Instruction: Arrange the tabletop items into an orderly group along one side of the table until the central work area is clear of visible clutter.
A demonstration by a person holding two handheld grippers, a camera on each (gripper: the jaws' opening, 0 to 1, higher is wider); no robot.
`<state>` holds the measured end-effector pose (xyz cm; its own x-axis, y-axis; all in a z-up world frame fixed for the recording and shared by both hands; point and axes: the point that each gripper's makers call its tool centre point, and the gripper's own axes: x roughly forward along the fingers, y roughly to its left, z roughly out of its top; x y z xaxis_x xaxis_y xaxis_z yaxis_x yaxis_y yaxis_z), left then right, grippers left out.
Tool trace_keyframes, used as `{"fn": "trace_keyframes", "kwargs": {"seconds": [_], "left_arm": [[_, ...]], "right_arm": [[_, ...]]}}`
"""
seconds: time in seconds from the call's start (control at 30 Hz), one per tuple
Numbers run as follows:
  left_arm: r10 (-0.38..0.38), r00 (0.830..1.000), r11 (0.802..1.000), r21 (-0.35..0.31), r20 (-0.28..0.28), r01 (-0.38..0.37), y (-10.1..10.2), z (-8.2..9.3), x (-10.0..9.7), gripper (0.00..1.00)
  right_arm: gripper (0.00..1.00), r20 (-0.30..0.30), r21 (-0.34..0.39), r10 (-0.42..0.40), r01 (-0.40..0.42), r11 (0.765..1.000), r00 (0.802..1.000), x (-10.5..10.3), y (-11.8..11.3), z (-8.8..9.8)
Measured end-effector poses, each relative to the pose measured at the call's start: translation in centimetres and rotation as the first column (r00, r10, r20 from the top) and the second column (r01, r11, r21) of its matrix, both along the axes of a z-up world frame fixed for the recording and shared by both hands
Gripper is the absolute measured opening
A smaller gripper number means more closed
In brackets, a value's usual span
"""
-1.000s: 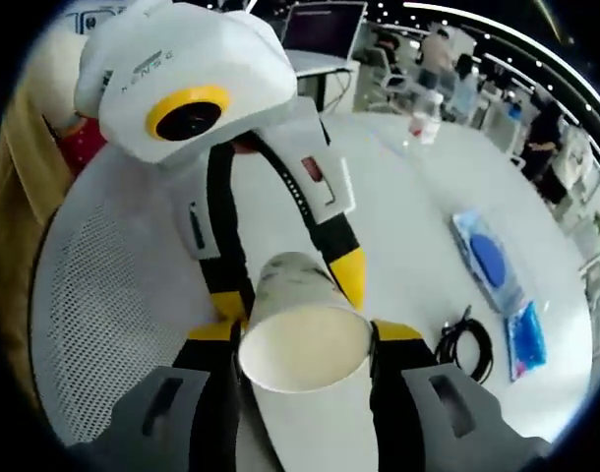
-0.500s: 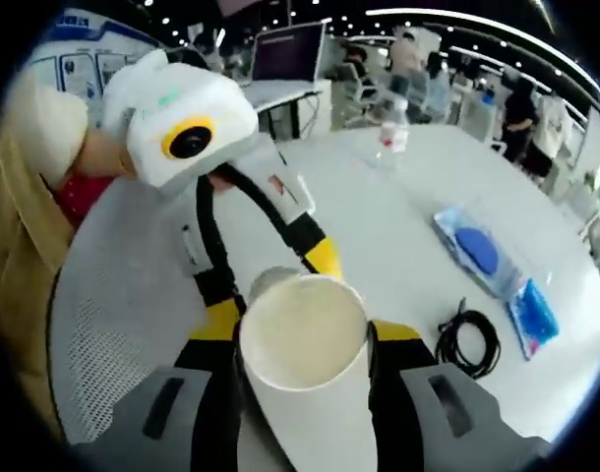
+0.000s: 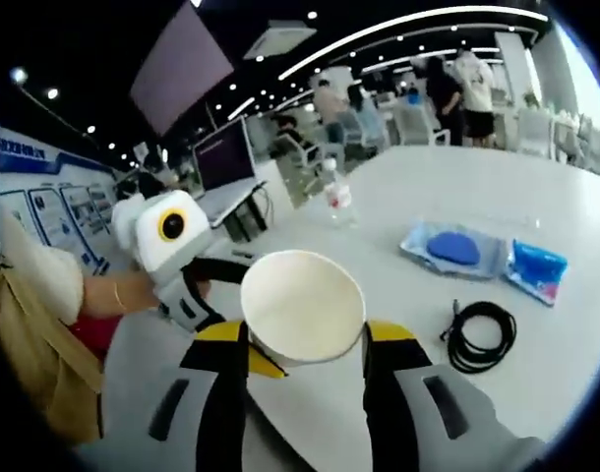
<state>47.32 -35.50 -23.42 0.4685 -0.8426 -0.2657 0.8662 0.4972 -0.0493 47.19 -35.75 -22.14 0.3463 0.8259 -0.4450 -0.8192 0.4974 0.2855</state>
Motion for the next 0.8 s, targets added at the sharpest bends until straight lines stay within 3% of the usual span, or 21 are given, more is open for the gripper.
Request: {"fn": "trace_keyframes", "kwargs": {"seconds": [0.23, 0.33, 0.43, 0.53, 0.8], "left_arm": [[-0.011, 1.0, 0.998, 0.063, 0.027, 0.009, -0.2, -0.7, -0.3, 0.41], [-0.039, 0.998, 0.991, 0.131, 0.045, 0.033, -0.2, -1.4, -0.7, 0.4], [-0.065, 0.997, 0.985, 0.161, 0.039, 0.058, -0.6, -1.9, -1.2, 0.4], [-0.076, 0.996, 0.978, 0.195, 0.037, 0.067, -0.7, -2.5, -1.4, 0.4], [-0.09, 0.996, 0.979, 0.185, 0.027, 0.084, -0.7, -2.6, -1.6, 0.4]], "right_arm": [[0.42, 0.079, -0.064, 0.062, -0.057, 0.996, 0.995, -0.5, 0.1, -0.2], [0.41, 0.177, -0.178, 0.172, -0.14, 0.974, 0.969, -1.0, -0.1, -0.7], [0.41, 0.248, -0.295, 0.273, -0.195, 0.935, 0.93, -1.5, -0.2, -1.4], [0.4, 0.269, -0.334, 0.323, -0.227, 0.915, 0.907, -1.9, -0.1, -1.6], [0.4, 0.261, -0.33, 0.34, -0.247, 0.911, 0.903, -1.9, -0.1, -1.7]]}}
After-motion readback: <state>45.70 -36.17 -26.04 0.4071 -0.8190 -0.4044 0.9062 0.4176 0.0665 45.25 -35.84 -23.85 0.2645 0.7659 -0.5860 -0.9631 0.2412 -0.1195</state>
